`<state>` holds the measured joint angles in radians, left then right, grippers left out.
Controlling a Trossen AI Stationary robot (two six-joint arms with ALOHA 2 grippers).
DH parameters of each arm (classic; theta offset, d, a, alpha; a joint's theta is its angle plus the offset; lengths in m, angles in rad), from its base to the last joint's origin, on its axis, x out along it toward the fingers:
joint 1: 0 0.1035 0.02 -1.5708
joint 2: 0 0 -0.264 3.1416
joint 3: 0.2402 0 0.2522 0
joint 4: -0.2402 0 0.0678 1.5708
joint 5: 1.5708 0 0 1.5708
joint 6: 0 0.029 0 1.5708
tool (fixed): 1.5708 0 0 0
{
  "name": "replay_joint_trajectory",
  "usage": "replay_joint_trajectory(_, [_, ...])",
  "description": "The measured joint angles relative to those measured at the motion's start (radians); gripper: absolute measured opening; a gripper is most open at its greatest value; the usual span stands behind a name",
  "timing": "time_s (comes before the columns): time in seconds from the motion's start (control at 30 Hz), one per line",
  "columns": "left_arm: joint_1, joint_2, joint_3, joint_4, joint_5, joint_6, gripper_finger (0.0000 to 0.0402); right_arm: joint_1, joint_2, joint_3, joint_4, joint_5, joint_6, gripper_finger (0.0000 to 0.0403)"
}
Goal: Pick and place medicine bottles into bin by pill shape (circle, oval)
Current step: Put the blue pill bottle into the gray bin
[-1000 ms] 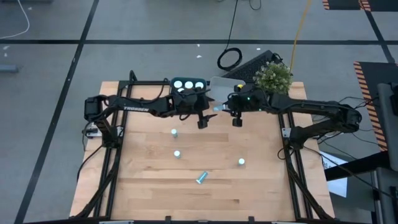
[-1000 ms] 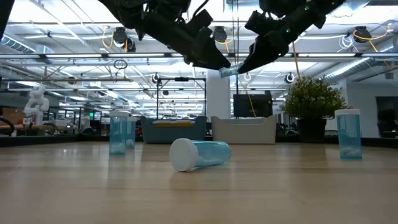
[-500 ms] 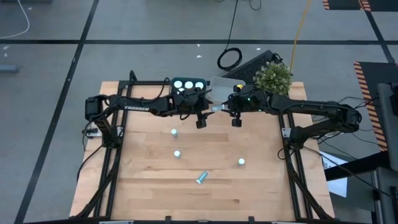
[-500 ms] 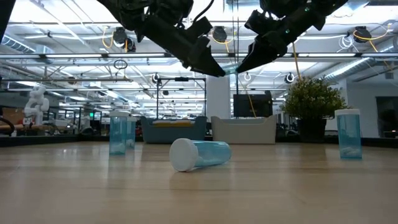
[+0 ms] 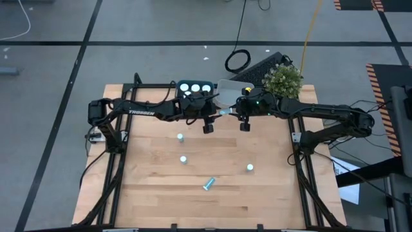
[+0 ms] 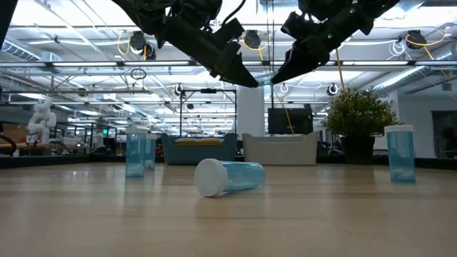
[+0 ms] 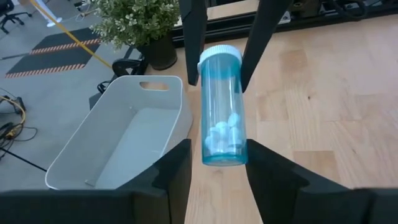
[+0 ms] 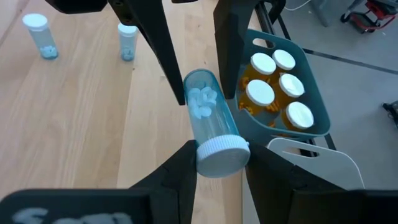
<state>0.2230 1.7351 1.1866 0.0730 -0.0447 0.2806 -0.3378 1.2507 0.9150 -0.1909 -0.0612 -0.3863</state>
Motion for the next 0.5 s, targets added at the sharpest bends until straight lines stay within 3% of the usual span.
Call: replay_joint_trajectory(0.5, [0.0,0.0,0.0,0.007,0.0,-0.005,0.0147,0.0,0.001,0.0,0.007,0.003,0.0,0.0114])
